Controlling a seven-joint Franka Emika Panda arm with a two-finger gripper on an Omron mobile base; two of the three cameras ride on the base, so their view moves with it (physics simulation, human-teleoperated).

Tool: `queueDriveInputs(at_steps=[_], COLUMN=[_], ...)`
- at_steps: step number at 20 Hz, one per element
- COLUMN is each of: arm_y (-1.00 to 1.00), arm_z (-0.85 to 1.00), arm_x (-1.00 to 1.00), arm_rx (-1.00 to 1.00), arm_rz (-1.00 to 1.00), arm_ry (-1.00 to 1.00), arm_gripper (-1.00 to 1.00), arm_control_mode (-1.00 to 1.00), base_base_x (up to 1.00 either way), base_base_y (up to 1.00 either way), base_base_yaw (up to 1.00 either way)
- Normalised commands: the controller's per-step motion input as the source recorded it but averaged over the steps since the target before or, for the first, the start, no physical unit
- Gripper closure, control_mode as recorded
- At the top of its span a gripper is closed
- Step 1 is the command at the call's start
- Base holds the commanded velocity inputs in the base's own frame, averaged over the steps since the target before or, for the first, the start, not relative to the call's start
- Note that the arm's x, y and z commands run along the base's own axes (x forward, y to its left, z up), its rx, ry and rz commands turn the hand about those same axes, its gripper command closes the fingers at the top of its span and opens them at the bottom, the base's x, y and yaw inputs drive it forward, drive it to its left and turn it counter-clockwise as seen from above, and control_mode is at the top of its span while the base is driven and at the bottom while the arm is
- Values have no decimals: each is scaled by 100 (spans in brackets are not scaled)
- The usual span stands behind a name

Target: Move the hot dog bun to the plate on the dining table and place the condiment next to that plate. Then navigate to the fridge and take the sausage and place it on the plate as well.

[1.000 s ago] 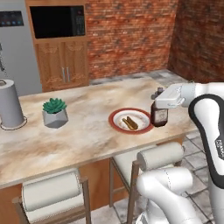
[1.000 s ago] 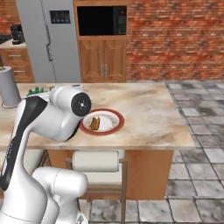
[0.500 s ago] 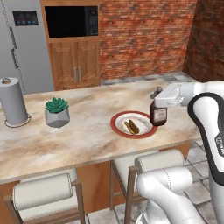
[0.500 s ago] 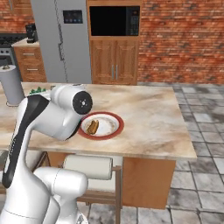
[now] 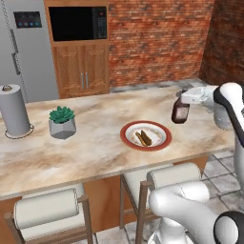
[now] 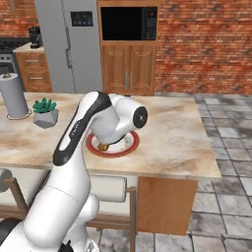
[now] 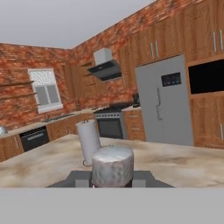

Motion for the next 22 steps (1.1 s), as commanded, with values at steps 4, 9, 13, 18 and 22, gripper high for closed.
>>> queueDriveInputs(at_steps=[4, 9, 13, 18, 22], arm_y=[-91, -89, -62, -26, -1], arm_z=[-35, -62, -86, -83, -54], arm_x=[89, 70, 56, 52, 12], arm_rx=[2, 0, -5, -9, -6], arm_rz=[3, 3, 1, 1, 0], arm_ry=[0, 0, 0, 0, -8], arm_gripper=[100, 100, 100, 100, 100], arm_control_mode=[-100, -100, -100, -100, -100], base_base_x=[0, 0, 0, 0, 0], base_base_y=[0, 0, 0, 0, 0], base_base_yaw=[0, 0, 0, 0, 0])
